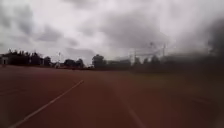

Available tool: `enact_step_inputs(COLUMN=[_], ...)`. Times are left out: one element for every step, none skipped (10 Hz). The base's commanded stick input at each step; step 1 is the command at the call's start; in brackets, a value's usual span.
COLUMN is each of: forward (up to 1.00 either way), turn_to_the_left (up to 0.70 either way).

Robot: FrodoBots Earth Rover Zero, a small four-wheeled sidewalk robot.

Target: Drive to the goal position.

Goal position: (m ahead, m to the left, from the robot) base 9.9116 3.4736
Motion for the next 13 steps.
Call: enact_step_inputs(forward=[0.85, 0.85, 0.85, 0.85, 0.85, 0.85, 0.85, 0.85, 0.85, 0.85, 0.85, 0.85, 0.85], turn_to_the_left=[0.0, 0.0, 0.0, 0.0, 0.0, 0.0, 0.0, 0.0, 0.0, 0.0, 0.0, 0.0, 0.0])
